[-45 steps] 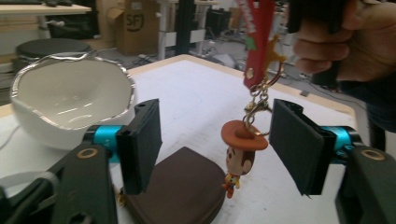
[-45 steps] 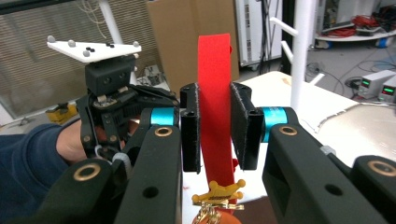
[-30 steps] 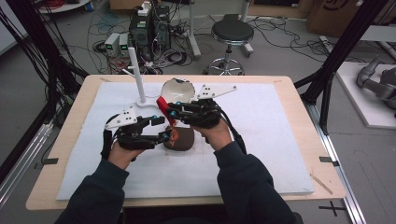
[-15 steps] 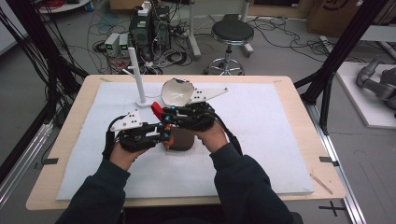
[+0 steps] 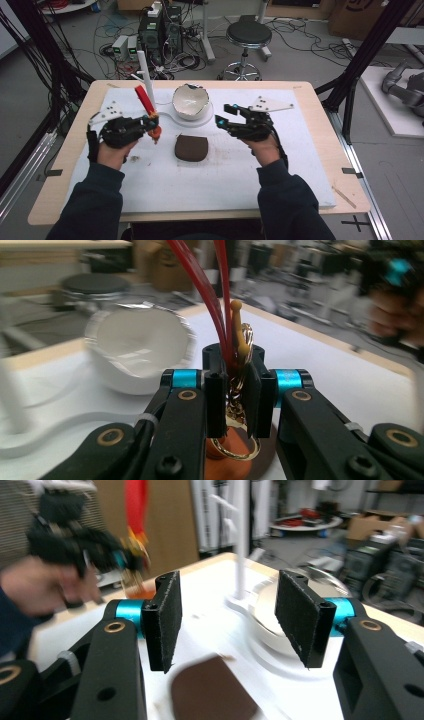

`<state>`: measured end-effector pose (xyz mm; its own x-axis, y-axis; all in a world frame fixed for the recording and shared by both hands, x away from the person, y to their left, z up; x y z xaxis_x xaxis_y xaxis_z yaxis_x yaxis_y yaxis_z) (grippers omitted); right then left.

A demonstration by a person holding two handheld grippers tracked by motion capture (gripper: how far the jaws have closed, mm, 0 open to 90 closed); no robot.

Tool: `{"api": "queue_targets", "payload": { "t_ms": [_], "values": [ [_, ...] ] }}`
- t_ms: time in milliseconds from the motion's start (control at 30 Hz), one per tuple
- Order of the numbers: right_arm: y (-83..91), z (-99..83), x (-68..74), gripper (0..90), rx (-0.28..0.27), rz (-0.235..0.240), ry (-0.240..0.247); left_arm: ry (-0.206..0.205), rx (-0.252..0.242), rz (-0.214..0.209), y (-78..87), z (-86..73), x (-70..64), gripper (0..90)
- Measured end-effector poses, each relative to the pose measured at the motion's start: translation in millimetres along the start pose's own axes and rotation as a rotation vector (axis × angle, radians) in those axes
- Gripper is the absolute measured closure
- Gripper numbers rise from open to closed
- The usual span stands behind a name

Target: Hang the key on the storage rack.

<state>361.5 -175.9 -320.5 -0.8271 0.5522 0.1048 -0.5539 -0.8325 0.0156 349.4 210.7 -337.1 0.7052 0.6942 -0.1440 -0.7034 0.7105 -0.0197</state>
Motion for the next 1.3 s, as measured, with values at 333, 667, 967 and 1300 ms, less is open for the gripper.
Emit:
{"api": "queue_targets", "payload": {
  "t_ms": [333, 667, 967, 1300],
  "values": [
    [48.3, -14.4, -30.3, 44.3, -0.054, -0.096, -0.061, -0.070, -0.007, 0.286, 0.5, 49.9, 46.6, 80.7],
    [58.2, -15.8, -39.4, 43.8, -0.062, -0.131, -0.067, -0.145, 0.064, 0.377, -21.1, 55.2, 69.7, 80.7],
    [65.1, -17.0, -44.4, 43.5, -0.066, -0.151, -0.080, -0.211, 0.114, 0.448, -46.2, 54.8, 72.8, 80.7],
    [68.1, -17.3, -46.5, 43.4, -0.077, -0.156, -0.094, -0.298, 0.176, 0.548, -61.9, 48.4, 73.8, 80.5]
  ]
}}
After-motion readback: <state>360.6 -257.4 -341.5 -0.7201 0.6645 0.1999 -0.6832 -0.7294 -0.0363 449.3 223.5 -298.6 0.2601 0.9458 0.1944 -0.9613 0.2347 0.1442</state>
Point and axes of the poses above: each handheld gripper's, and its own axes: y roughly backward along the jaws, z roughly out of its top, x roughly to its left, the point moved 1 cm from there along -y, roughly forward along the jaws, and after that the axes turned 13 degrees about -x, right-handed, at the moved point
